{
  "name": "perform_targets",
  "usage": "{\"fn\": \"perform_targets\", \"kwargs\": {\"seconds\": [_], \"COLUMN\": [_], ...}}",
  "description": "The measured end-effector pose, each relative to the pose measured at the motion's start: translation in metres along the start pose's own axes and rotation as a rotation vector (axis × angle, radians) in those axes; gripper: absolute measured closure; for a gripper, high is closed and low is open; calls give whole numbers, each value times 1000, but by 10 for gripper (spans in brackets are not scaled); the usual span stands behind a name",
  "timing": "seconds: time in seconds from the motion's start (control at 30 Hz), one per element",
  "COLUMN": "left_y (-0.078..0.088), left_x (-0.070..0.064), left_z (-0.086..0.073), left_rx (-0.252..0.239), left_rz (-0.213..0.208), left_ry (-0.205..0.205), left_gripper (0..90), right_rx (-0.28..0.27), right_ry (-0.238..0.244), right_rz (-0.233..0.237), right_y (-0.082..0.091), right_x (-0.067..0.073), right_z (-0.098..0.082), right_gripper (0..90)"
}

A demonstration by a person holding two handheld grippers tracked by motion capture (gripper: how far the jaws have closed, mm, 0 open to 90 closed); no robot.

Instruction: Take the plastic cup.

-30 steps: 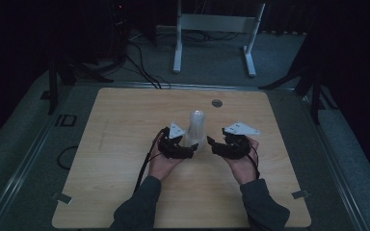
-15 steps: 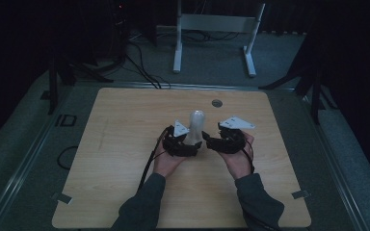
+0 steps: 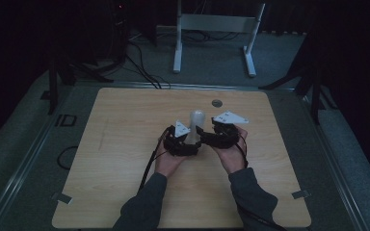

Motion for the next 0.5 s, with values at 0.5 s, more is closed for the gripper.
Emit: {"fn": "perform_targets", "kwargs": {"seconds": [0.5], "left_y": [0], "left_x": [-1], "left_z": [0], "left_rx": [-5], "left_rz": [15], "left_ry": [-12], "left_gripper": [218], "right_rx": [-7], "right_ry": [11], "right_rz": [29], "right_y": [-16], "right_x": [8], "right_z": [16], "right_gripper": [323]}}
Point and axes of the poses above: each handheld gripper's, and its own axes: y roughly backward along the jaws, z roughly out of its top, x roughly to its left, the point moved 6 cm from there along -y, roughly forward along the jaws, and after that the axes turned 7 degrees about z, right-handed, at the moved point
